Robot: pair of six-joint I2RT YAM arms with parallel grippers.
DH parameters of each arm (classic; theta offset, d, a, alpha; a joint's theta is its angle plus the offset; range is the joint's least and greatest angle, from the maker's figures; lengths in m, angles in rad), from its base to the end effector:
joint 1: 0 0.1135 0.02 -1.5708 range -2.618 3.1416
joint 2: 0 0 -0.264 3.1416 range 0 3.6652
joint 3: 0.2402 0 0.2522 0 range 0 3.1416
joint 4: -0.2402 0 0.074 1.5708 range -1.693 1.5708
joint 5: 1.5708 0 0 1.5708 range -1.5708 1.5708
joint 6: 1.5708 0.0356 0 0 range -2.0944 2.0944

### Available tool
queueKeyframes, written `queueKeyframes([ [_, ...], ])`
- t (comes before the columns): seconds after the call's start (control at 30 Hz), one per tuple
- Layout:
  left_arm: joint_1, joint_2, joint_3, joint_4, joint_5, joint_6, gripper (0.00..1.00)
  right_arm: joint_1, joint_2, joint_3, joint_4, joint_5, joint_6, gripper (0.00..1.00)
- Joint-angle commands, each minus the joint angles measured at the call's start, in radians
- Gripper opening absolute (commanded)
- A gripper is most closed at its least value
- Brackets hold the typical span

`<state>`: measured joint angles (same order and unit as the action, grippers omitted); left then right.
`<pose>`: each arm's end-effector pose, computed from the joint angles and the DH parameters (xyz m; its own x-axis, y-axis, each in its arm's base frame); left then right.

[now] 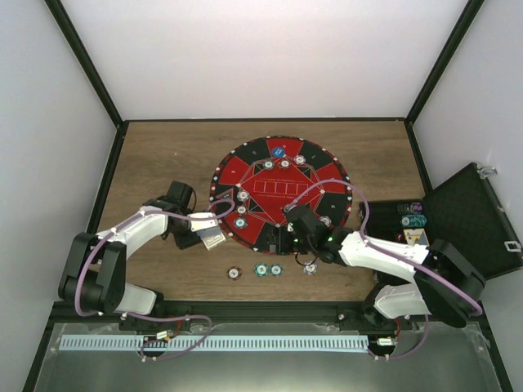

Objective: Distribute texas hold em gaming equipment

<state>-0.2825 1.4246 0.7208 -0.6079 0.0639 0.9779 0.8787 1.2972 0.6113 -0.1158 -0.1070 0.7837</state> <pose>0.2252 -0.0677 0.1560 -0.2750 0.9416 -0.1944 0.9341 0.3095 0.1780 0.1581 0.1967 0.1804 -0.8986 0.0157 -0.4384 -0.2521 0.7994 0.5453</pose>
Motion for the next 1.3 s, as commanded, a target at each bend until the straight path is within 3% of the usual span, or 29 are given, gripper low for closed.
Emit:
queueKeyframes([
  [0.0,-0.004,-0.058,0.031,-0.064,0.022,0.025,0.04,0.005,0.002,0.05,0.029,-0.039,0.01,0.82],
  [0.33,-0.017,-0.143,0.14,-0.257,0.177,0.037,0.04,-0.042,0.032,0.136,0.202,-0.338,0.071,0.83],
  [0.6,-0.087,-0.193,0.169,-0.297,0.196,0.019,0.04,-0.044,0.168,0.243,0.346,-0.579,0.16,0.85],
  [0.93,-0.169,-0.227,0.21,-0.322,0.18,-0.01,0.04,-0.043,0.211,0.262,0.342,-0.629,0.17,0.83],
  [1.27,-0.197,-0.241,0.218,-0.328,0.165,-0.018,0.04,-0.088,0.122,0.137,0.35,-0.64,0.175,0.8],
])
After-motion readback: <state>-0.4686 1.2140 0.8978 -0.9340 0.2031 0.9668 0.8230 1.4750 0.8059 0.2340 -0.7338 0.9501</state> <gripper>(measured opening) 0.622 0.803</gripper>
